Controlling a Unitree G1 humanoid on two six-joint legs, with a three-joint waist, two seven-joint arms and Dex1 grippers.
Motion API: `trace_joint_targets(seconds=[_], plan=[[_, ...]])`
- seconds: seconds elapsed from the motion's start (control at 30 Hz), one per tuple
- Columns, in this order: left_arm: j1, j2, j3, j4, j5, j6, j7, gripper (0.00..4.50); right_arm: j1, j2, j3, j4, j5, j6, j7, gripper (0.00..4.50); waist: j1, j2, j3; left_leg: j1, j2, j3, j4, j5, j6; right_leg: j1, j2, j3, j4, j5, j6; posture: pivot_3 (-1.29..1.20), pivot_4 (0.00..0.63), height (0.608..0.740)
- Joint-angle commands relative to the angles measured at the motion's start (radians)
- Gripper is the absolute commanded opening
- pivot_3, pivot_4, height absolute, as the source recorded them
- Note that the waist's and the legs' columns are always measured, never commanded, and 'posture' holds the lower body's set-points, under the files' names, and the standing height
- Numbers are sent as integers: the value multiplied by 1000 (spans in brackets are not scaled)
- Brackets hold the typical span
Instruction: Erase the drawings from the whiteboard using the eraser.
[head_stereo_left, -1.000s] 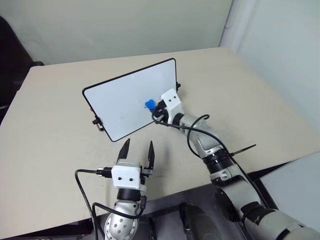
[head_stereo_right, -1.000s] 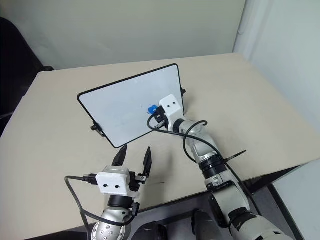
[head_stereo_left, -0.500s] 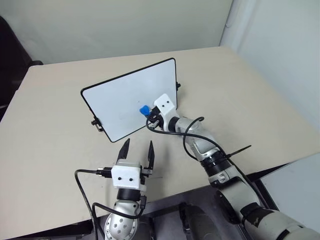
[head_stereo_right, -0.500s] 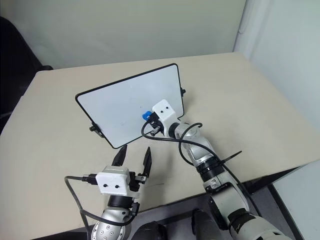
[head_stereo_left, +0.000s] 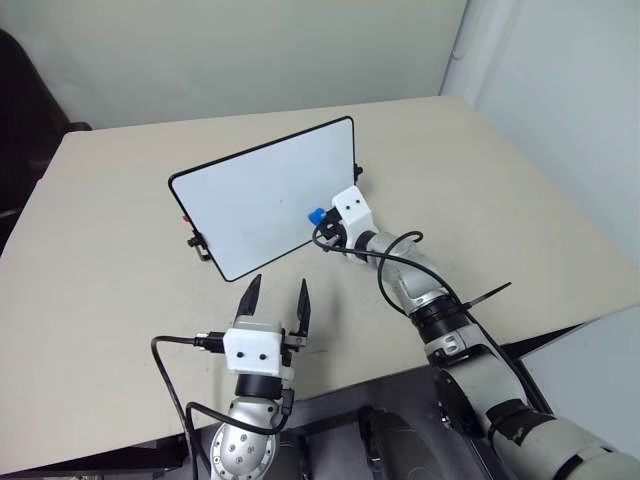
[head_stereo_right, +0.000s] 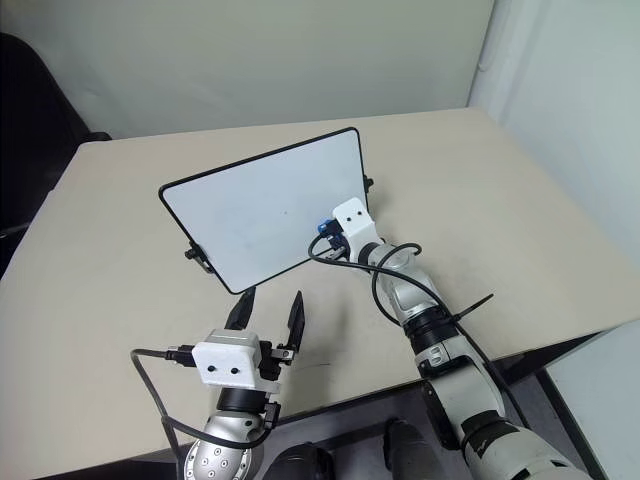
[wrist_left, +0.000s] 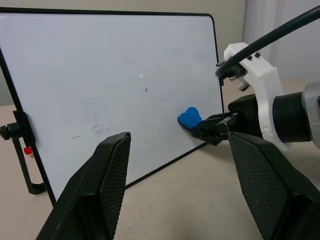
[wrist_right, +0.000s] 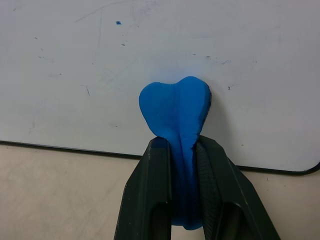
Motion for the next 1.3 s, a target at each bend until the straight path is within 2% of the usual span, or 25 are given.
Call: trace_joint_targets(seconds=[0.03,0.17,0.53,0.83,1.3], plan=[[-11,-16,-27,-12,-1,-15,-1,3423,-29,19,12,-105,9,-6,26,400,-2,0,0,-1,0,1,0,0,0,0,0,0,0,0,0,0,150,731],[-14,-17,-24,-12,-1,-12,0,3423,-26,36,37,-171,18,14,58,400,-8,0,0,-2,2,1,-1,-1,-1,-2,1,0,1,6,-8,0,150,731],[4,-20,-30,-25,9,-17,12,3423,-63,66,45,-283,37,74,109,400,-7,0,0,-2,3,1,-4,-1,-1,-3,3,0,-1,6,-8,0,150,731],[16,-21,-30,-32,11,-21,15,3423,-82,78,25,-276,41,75,93,400,-6,0,0,-1,3,1,-5,-1,-2,-3,3,-1,-1,5,-8,0,150,731],[18,-18,-29,-41,17,-17,17,3423,-27,44,116,-157,-30,97,104,400,-5,0,0,2,3,1,-4,-1,-2,-2,3,-1,-1,4,-6,0,150,731]])
